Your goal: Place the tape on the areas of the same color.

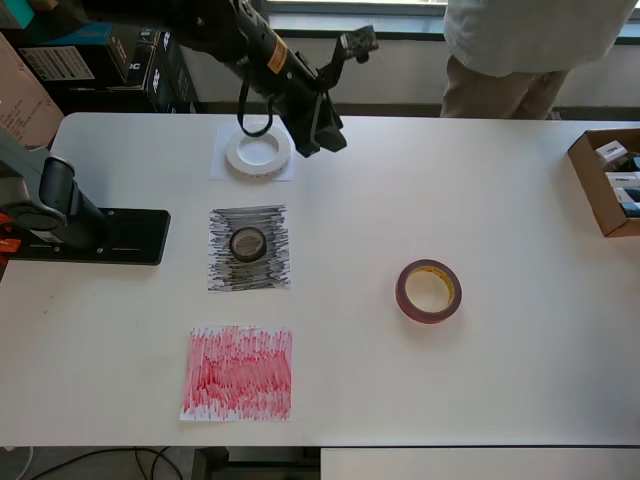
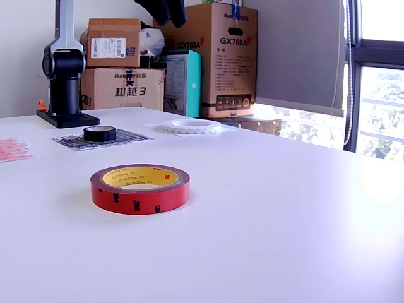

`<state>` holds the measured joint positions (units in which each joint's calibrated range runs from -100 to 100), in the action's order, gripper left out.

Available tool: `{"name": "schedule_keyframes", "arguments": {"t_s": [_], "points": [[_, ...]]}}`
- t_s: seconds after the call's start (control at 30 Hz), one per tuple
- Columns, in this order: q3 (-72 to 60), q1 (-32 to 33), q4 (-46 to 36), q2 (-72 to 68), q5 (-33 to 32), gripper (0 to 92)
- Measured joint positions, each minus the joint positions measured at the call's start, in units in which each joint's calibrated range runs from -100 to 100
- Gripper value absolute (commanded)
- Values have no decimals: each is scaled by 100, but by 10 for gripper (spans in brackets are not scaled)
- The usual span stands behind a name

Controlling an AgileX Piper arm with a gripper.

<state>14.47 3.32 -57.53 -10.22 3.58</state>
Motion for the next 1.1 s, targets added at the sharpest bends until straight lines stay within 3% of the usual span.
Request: {"name": "schedule_keyframes", "arguments": {"t_s": [0.37, 0.9, 1.1], "points": [[-1871, -895, -1473, -1449, -174, 386], [-4622, -1162, -2993, -3468, -809, 386], [-5325, -1287, -3109, -4030, -992, 386]]}}
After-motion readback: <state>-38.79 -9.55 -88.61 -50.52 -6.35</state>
